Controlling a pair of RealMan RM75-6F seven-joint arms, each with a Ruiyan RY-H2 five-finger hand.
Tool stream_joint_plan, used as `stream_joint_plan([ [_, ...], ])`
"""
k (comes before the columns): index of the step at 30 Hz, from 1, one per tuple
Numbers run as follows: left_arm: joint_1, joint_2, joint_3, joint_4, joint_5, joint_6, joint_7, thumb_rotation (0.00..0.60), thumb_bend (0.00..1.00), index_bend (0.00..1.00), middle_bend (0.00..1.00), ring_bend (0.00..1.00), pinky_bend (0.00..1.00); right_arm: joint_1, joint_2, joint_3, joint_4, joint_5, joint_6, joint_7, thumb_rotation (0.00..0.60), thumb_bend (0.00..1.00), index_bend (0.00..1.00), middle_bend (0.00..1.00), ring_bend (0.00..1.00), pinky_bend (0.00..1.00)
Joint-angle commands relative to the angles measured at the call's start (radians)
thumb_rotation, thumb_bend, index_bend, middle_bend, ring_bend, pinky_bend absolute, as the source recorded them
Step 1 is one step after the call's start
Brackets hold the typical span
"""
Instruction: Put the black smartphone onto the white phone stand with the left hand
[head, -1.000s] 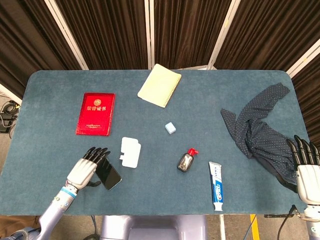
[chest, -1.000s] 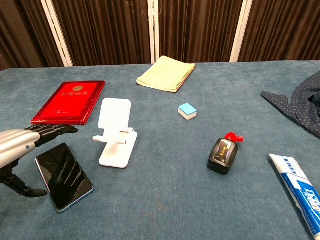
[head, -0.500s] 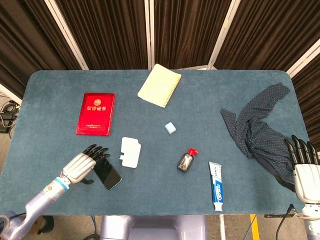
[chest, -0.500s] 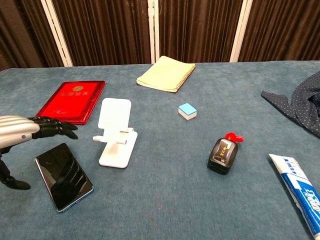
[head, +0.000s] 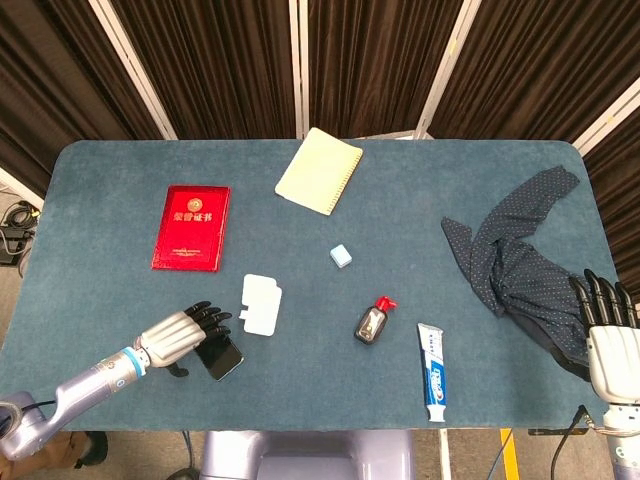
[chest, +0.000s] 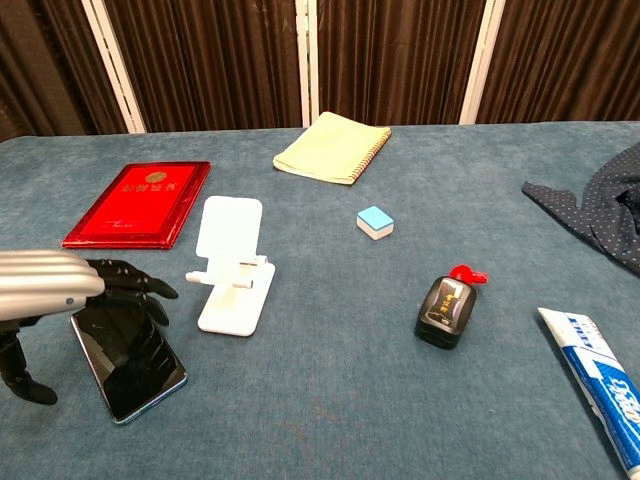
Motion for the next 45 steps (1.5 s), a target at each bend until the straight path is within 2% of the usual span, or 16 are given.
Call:
stream_joint_plan([
  [1,-0.006,-0.015,0.008,0.013,0.008,-0.003,0.002,0.6,0.0,0.17,0.01,0.02,0.05,0.0,0.001,0.001,0.0,0.001,0.0,0.002,0.6,0.0,0.0,0.0,0.0,0.0],
  [5,-0.007,-0.051,0.009,0.045,0.009,0.009,0.013,0.6,0.0,0.18,0.02,0.03,0.07,0.0,0.003,0.002,0.002,0.006,-0.002,0.009,0.6,0.0,0.0,0.0,0.0,0.0],
  [15,0.006,-0.126,0.003,0.113,-0.015,0.044,0.056,0.6,0.0,0.26,0.16,0.19,0.19,0.002,0.006,0.004,0.005,0.014,-0.009,0.02,0.6,0.0,0.0,0.0,0.0,0.0],
  [18,0.013,-0.139,0.002,0.125,-0.017,0.066,0.062,0.6,0.0,0.35,0.25,0.28,0.24,0.002,0.006,0.004,0.005,0.014,-0.009,0.021,0.6,0.0,0.0,0.0,0.0,0.0],
  [21,0.021,-0.15,0.003,0.143,-0.008,0.101,0.065,0.6,0.0,0.51,0.39,0.39,0.33,0.001,0.007,0.005,0.005,0.015,-0.009,0.023,0.6,0.0,0.0,0.0,0.0,0.0],
  [24,0.026,-0.155,0.01,0.161,0.009,0.135,0.066,0.6,0.0,0.58,0.44,0.44,0.37,0.002,0.007,0.005,0.005,0.015,-0.009,0.023,0.6,0.0,0.0,0.0,0.0,0.0],
  [37,0.049,-0.124,0.029,0.186,0.051,0.256,0.057,0.6,0.0,0.6,0.46,0.46,0.39,0.0,0.008,0.003,0.0,0.013,-0.005,0.02,0.6,0.0,0.0,0.0,0.0,0.0],
  [41,0.055,-0.103,0.026,0.199,0.087,0.33,0.075,0.6,0.0,0.61,0.46,0.46,0.39,0.0,0.008,0.004,0.0,0.014,-0.005,0.02,0.6,0.0,0.0,0.0,0.0,0.0],
  [45,0.055,-0.075,0.016,0.246,0.163,0.461,0.114,0.6,0.0,0.62,0.46,0.46,0.39,0.0,0.008,0.003,-0.001,0.013,-0.006,0.02,0.6,0.0,0.0,0.0,0.0,0.0],
])
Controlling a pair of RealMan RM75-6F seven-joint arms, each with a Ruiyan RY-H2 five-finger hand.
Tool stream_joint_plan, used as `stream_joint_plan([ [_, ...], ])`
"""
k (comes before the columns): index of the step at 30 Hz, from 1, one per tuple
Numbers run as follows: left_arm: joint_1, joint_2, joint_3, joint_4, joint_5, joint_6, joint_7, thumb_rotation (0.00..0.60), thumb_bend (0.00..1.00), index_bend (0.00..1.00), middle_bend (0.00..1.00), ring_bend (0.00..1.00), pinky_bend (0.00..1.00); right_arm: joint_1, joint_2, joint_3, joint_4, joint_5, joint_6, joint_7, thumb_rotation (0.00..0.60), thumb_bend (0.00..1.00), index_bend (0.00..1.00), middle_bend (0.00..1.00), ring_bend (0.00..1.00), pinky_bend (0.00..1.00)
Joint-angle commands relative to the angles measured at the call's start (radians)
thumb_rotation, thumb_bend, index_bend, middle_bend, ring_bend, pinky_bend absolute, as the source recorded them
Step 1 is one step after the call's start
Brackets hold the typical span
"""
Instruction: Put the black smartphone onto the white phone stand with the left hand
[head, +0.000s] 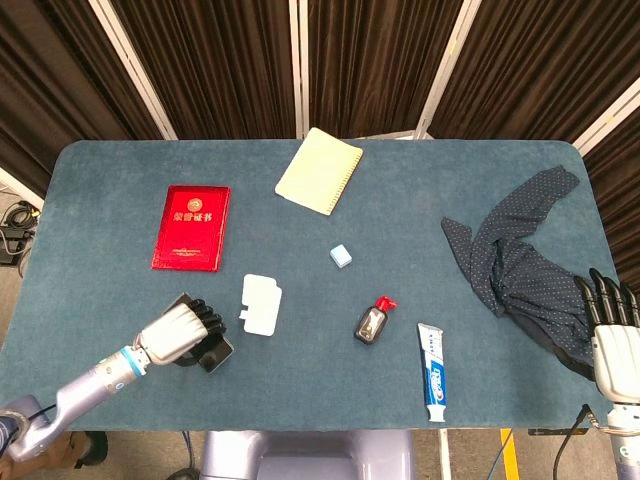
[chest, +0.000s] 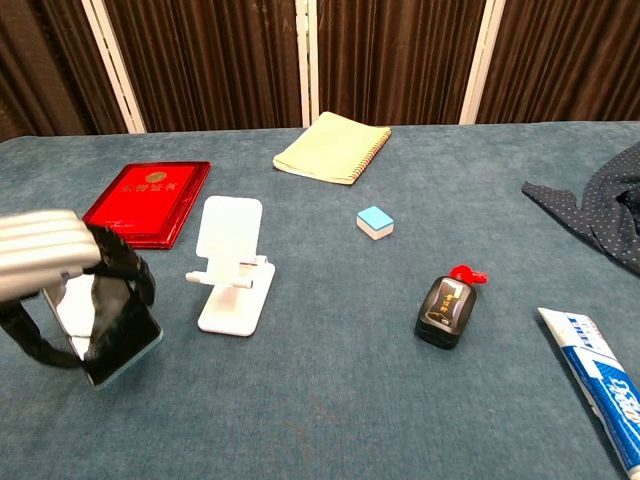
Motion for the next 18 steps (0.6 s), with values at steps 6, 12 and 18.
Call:
stream_joint_plan([
  [6,-0.064,0.054,-0.064,0.187,0.211,0.3,0.133,0.6,0.0,0.63,0.46,0.46,0.39,0.001,0.0,0.001,-0.002,0.006,-0.003,-0.002,0.6,0.0,0.0,0.0,0.0,0.0],
  [12,-0.156,0.026,-0.079,0.296,0.289,0.316,0.169,0.6,0.0,0.63,0.46,0.46,0.39,-0.003,0.007,0.003,-0.01,0.007,0.002,0.0,0.6,0.0,0.0,0.0,0.0,0.0],
  [18,-0.265,0.008,-0.079,0.342,0.321,0.223,0.188,0.6,0.0,0.63,0.46,0.46,0.39,-0.003,0.009,0.007,-0.011,0.023,-0.005,-0.007,0.6,0.0,0.0,0.0,0.0,0.0],
])
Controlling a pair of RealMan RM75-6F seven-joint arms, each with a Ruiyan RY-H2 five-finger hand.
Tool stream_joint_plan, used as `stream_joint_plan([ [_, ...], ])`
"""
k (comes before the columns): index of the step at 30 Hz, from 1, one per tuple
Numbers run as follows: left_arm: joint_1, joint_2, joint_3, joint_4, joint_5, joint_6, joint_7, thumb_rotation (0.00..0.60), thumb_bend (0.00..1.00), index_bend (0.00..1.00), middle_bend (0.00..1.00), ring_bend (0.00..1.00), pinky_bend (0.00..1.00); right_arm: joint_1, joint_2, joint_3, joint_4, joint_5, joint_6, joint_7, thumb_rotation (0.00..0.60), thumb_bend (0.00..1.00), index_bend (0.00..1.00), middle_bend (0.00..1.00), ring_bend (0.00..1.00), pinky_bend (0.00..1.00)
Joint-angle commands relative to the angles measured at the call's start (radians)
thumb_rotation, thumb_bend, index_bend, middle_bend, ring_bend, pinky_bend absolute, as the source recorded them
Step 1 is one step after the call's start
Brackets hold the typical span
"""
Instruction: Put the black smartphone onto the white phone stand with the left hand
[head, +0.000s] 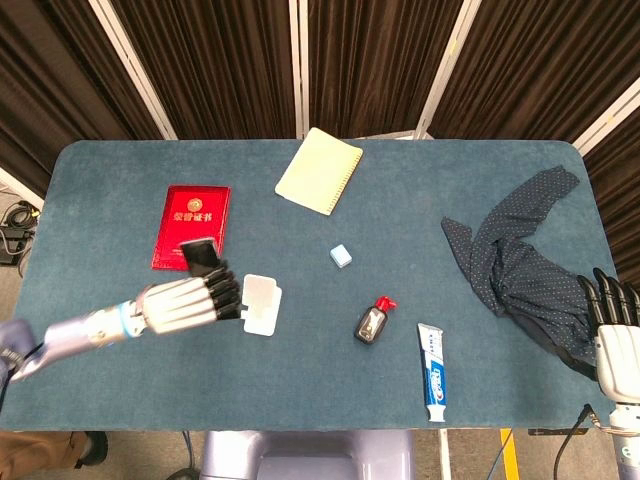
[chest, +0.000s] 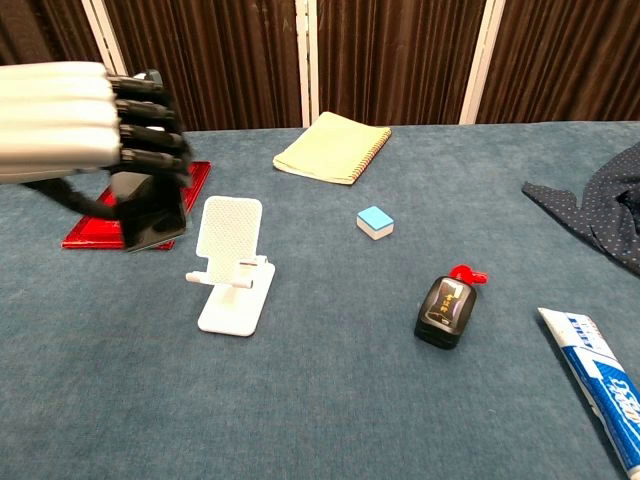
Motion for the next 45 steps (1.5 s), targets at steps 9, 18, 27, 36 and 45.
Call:
stream_joint_plan([
  [9,-0.131,-0.014,0.033,0.043,0.055,-0.12,0.052,0.6,0.0,0.63,0.46,0.46,0.39,0.006,-0.001,0.012,0.01,0.038,-0.024,-0.003,0.6,0.0,0.0,0.0,0.0,0.0],
  [18,-0.205,-0.018,0.049,-0.014,0.068,-0.19,0.109,0.6,0.0,0.61,0.45,0.46,0.36,0.009,0.0,0.016,0.019,0.049,-0.036,0.008,0.6,0.0,0.0,0.0,0.0,0.0],
  [27,-0.231,-0.044,0.065,-0.049,0.052,-0.243,0.14,0.6,0.0,0.61,0.45,0.46,0.36,0.004,0.009,0.022,0.022,0.058,-0.03,0.034,0.6,0.0,0.0,0.0,0.0,0.0],
  [36,-0.24,-0.051,0.082,-0.063,0.037,-0.263,0.158,0.6,0.0,0.61,0.45,0.46,0.36,0.002,0.013,0.022,0.023,0.059,-0.029,0.046,0.6,0.0,0.0,0.0,0.0,0.0],
  [45,-0.236,-0.067,0.093,-0.055,0.023,-0.26,0.159,0.6,0.0,0.55,0.4,0.4,0.33,0.002,0.014,0.023,0.022,0.059,-0.029,0.044,0.6,0.0,0.0,0.0,0.0,0.0],
])
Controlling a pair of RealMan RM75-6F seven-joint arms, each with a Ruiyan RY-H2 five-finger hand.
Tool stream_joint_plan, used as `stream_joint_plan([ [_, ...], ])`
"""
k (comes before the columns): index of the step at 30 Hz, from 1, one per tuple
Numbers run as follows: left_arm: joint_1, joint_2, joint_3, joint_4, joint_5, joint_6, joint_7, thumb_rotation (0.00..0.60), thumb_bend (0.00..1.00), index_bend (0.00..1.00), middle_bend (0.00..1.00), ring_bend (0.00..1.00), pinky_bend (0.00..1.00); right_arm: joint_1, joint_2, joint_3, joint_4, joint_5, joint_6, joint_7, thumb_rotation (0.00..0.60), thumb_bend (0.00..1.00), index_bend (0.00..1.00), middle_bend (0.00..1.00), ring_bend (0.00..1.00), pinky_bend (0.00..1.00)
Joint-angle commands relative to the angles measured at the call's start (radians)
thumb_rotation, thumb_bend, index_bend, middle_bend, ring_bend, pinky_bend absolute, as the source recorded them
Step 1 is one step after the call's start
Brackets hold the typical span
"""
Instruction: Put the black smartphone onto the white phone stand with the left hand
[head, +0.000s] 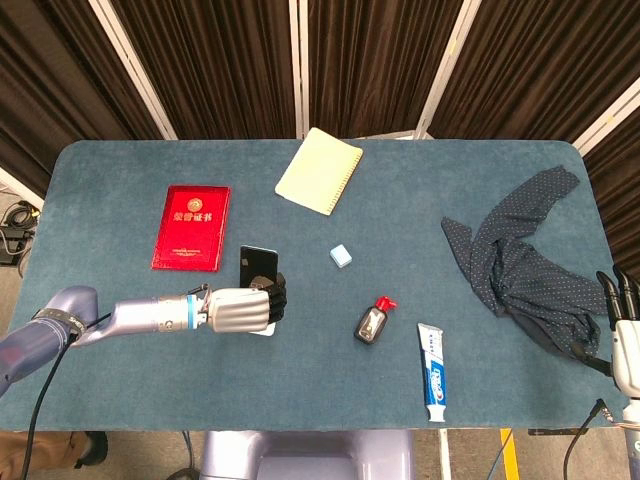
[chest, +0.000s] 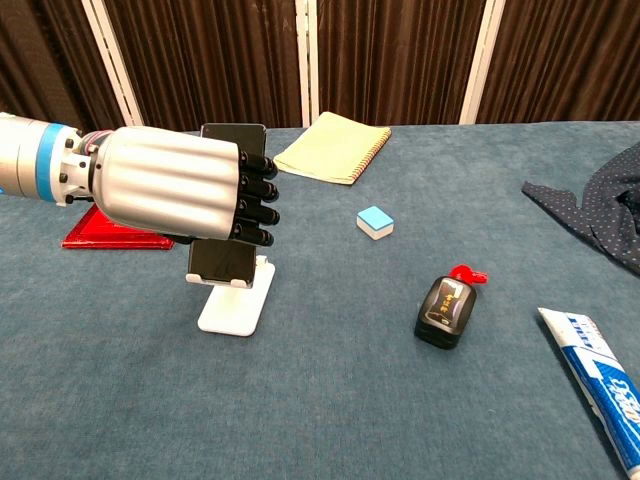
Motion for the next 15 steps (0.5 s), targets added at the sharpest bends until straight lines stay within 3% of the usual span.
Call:
stream_joint_plan([
  [1,-0.001,-0.001,0.004,0.001,-0.002,0.001,-0.002,0.6,0.0,0.52,0.36,0.36,0.32,0.0,0.0,0.0,-0.001,0.0,0.0,0.0,0.6,0.0,0.0,0.0,0.0,0.0],
  [7,-0.009,0.004,0.017,-0.005,-0.004,-0.004,-0.012,0.6,0.0,0.33,0.12,0.12,0.14,-0.001,0.001,0.0,-0.002,0.0,0.001,-0.001,0.6,0.0,0.0,0.0,0.0,0.0],
  [15,-0.015,0.017,0.025,-0.029,-0.01,-0.017,0.004,0.6,0.0,0.25,0.01,0.04,0.1,-0.002,0.004,0.0,-0.005,0.0,0.003,0.002,0.6,0.0,0.0,0.0,0.0,0.0],
])
